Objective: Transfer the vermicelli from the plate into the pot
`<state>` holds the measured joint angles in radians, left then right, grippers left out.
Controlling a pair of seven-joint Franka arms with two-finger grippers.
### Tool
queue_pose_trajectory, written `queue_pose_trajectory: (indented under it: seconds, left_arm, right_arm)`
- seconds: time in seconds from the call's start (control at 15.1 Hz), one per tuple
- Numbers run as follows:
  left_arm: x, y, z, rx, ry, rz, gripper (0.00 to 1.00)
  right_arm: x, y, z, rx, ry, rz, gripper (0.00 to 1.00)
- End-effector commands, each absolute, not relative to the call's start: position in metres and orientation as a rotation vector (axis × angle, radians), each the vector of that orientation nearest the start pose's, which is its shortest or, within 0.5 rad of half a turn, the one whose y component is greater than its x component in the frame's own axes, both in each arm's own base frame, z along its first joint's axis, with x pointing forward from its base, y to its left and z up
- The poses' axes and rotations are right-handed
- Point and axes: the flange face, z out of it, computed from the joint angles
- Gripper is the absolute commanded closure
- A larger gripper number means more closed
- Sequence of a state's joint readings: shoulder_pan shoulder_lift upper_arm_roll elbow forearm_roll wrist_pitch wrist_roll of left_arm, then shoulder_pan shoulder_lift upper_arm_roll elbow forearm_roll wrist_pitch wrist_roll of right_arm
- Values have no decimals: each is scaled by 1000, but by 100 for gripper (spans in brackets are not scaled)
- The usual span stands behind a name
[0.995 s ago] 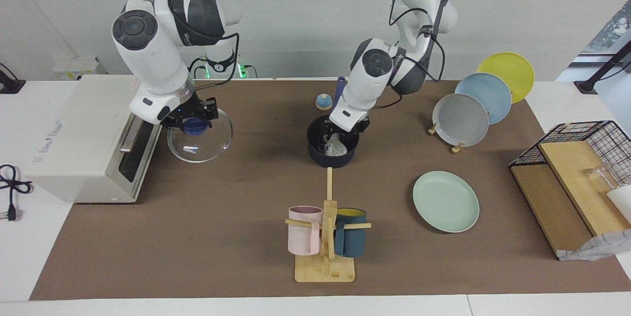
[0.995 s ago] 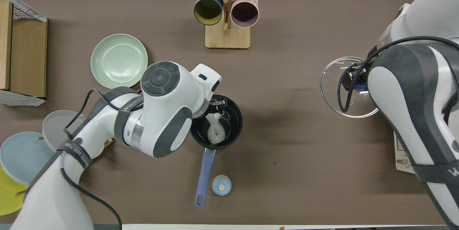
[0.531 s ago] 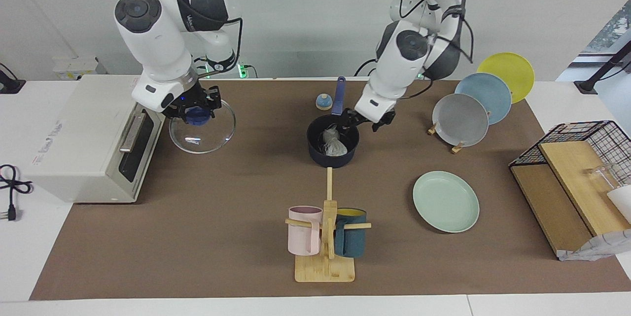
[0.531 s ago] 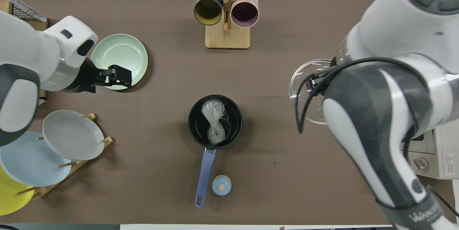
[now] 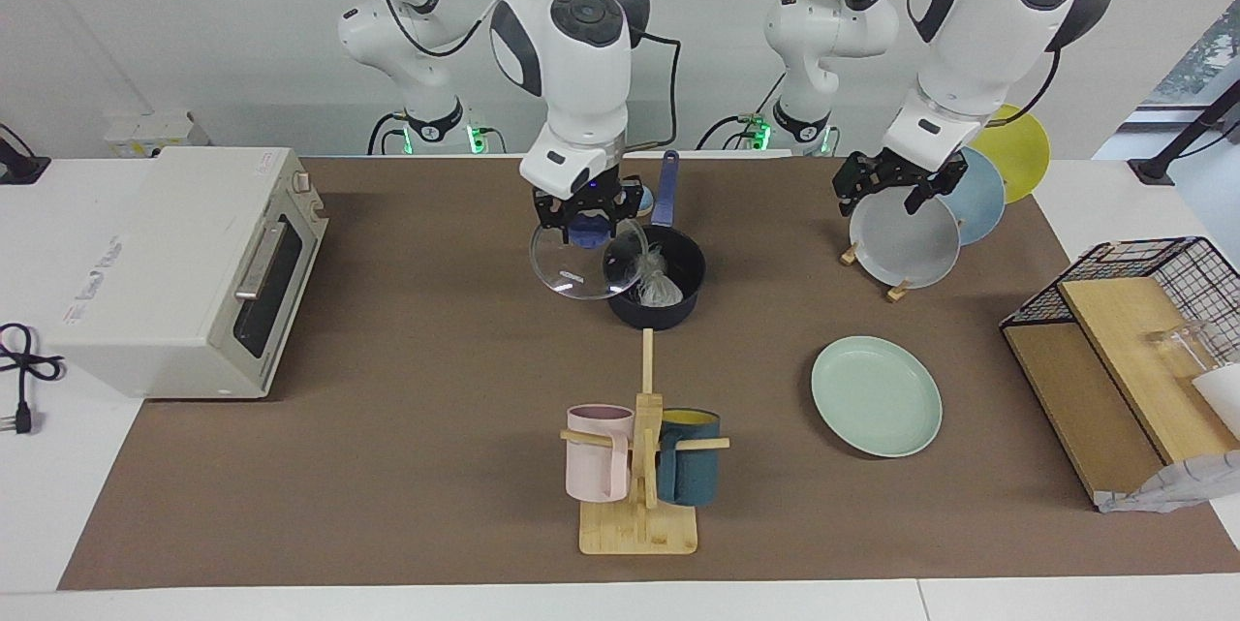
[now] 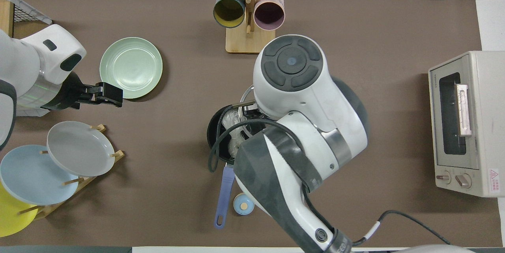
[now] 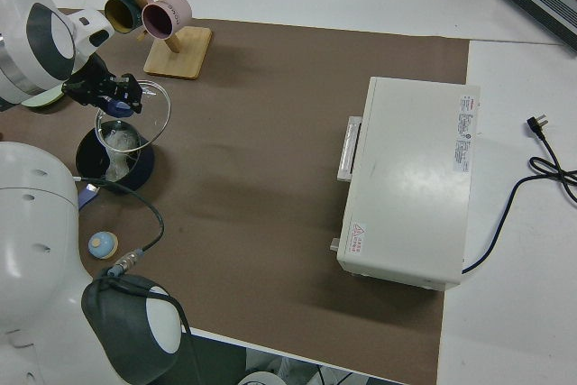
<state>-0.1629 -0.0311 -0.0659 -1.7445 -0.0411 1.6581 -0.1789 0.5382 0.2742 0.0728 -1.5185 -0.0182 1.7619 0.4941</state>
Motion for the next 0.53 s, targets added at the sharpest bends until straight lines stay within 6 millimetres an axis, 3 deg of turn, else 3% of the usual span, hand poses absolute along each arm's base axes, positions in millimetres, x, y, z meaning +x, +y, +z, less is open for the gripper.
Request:
queue_pose_trajectory:
  seconds: [0.0, 0.27, 0.46]
  left_arm:
    - [529, -124, 574, -3145, 101, 68, 0]
    - [533, -118, 586, -3129, 91, 56, 0]
    - [533, -119, 583, -3130, 89, 61, 0]
  right_arm:
    - [518, 394, 492, -3131, -114, 34, 100]
    - [500, 440, 459, -3133, -93, 30, 100]
    - [496, 450, 442, -3142, -107, 39, 100]
